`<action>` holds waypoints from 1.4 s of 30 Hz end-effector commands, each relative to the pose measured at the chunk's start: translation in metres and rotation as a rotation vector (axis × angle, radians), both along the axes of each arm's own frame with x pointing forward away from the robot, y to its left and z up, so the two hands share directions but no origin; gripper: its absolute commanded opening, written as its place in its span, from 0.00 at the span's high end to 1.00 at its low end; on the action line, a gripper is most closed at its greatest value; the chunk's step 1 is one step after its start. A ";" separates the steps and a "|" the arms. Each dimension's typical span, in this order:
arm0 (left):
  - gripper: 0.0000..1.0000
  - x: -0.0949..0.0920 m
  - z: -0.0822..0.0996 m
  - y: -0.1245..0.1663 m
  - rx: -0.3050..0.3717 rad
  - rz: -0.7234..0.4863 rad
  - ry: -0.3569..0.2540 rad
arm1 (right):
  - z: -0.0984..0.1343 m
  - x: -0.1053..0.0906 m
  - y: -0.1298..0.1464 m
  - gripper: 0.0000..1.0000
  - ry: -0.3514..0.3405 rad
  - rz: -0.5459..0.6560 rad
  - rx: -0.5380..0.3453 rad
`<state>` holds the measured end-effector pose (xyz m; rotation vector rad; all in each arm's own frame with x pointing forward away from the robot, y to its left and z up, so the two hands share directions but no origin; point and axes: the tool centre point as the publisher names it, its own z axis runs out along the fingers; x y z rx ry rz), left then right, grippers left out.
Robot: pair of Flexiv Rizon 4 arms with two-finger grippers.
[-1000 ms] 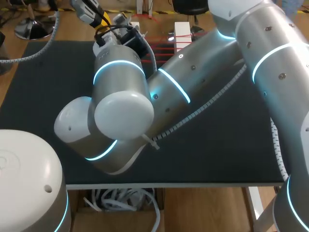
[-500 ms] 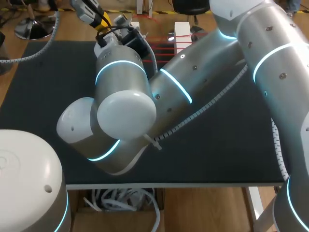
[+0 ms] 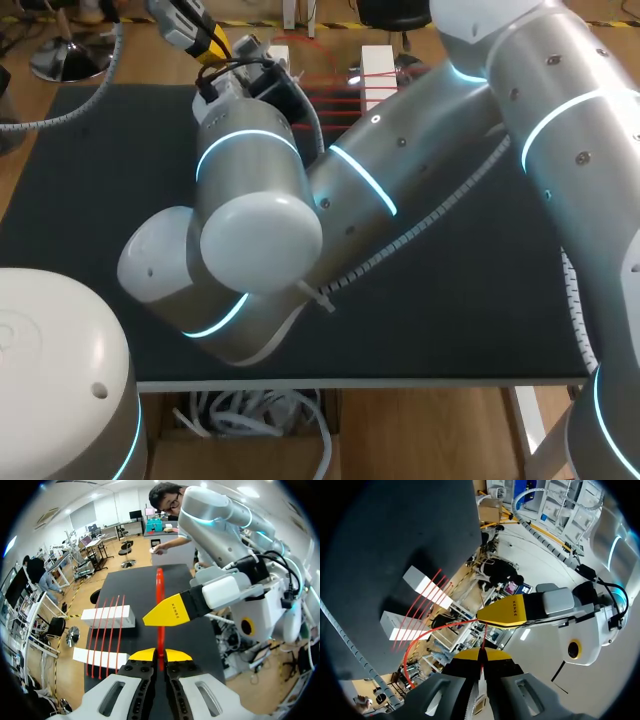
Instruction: Grab the tape and strap the tape.
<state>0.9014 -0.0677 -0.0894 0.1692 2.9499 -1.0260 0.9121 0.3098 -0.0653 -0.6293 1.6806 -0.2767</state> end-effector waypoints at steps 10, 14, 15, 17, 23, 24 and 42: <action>1.00 0.000 0.001 0.000 0.004 -0.001 0.002 | 0.015 -0.011 -0.009 0.57 -0.016 -0.002 0.018; 1.00 0.000 0.001 0.000 0.004 -0.001 0.002 | 0.018 -0.018 -0.008 0.59 -0.011 0.002 0.040; 1.00 0.000 0.001 0.000 0.004 -0.001 0.002 | 0.019 -0.020 -0.009 0.60 -0.007 0.002 0.048; 1.00 0.000 0.001 0.000 0.004 -0.001 0.002 | 0.022 -0.025 -0.010 0.60 -0.001 0.001 0.057; 1.00 0.000 0.001 0.000 0.004 -0.001 0.002 | 0.044 -0.041 -0.021 0.59 0.007 -0.017 0.091; 1.00 0.000 0.001 0.000 0.004 -0.001 0.002 | 0.049 -0.043 -0.025 0.58 0.006 -0.025 0.098; 1.00 0.000 0.001 0.000 0.004 -0.001 0.002 | 0.119 -0.048 -0.132 0.00 -0.077 -0.196 0.111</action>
